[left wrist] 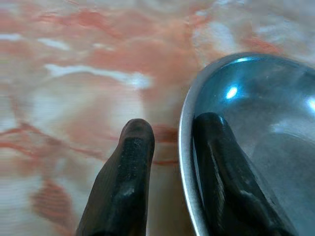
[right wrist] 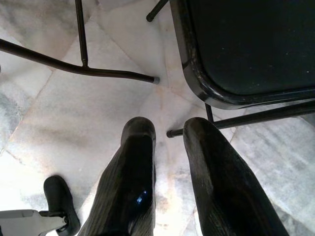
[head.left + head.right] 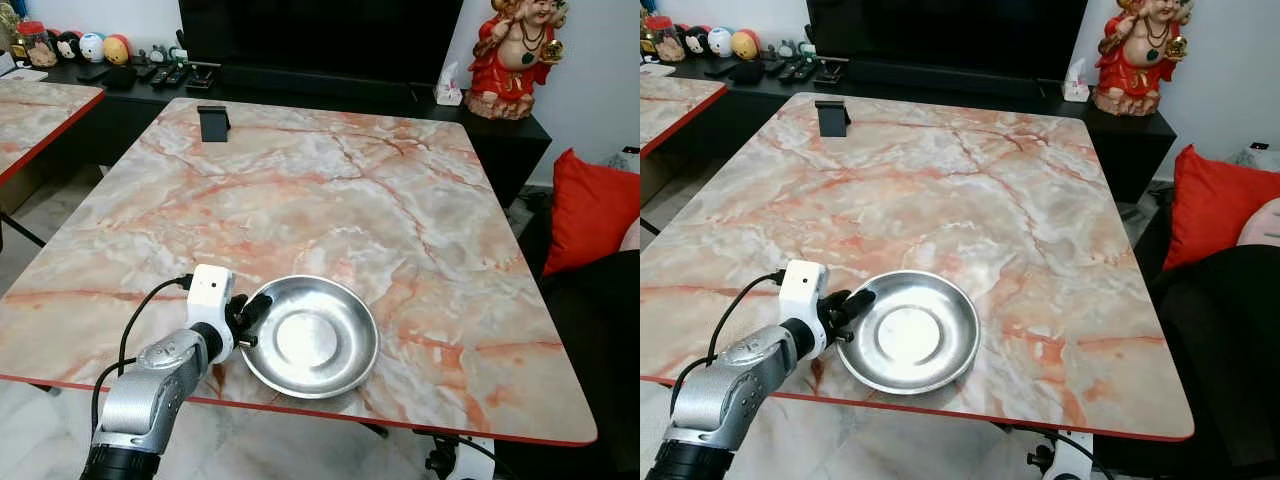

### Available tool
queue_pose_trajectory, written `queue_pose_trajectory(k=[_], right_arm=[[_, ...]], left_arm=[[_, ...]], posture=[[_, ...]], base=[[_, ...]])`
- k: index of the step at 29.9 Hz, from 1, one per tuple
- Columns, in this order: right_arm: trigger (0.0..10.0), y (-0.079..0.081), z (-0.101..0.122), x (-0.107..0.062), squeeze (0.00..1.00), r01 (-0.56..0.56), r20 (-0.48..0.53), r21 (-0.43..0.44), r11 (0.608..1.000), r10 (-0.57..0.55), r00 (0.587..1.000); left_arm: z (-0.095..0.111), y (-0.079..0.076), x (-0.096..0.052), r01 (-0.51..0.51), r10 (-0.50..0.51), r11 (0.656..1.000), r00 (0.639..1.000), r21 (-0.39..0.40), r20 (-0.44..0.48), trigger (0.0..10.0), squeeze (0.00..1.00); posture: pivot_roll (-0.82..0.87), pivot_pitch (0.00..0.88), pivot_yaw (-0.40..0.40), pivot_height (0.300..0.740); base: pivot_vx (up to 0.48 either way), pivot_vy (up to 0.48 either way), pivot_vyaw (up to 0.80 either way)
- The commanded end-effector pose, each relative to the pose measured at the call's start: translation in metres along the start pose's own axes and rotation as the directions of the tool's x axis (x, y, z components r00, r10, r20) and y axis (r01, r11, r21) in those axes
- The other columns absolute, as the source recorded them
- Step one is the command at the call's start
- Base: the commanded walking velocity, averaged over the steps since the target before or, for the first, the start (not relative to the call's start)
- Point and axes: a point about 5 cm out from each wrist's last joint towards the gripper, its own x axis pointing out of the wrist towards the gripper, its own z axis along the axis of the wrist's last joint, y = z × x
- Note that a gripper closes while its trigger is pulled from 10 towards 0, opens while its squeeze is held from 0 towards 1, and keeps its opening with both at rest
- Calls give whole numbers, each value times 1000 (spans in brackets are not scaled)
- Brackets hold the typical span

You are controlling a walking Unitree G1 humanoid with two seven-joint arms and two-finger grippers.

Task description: Setting the table

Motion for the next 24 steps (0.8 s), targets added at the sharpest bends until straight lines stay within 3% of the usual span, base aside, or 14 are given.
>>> queue_pose_trajectory(k=[1, 11, 24], right_arm=[[10000, -2, 2, 0, 0, 5, 2, -4, 1000, -5, 1000], [10000, -7, 4, 0, 0, 5, 2, -18, 1000, -5, 1000], [10000, -7, 5, 0, 0, 4, 2, -20, 1000, -4, 1000]], left_arm=[[3, 3, 2, -46, 46, 999, 999, 20, 16, 10000, 0], [4, -3, 7, -88, 88, 996, 995, 1, 55, 10000, 0], [28, -11, 5, -3, 4, 1000, 986, -6, 166, 10000, 0]], posture=[[114, 5, -117, 727], [106, 24, -154, 727], [111, 25, -137, 727]], base=[[0, 0, 0], [0, 0, 0], [0, 0, 0]])
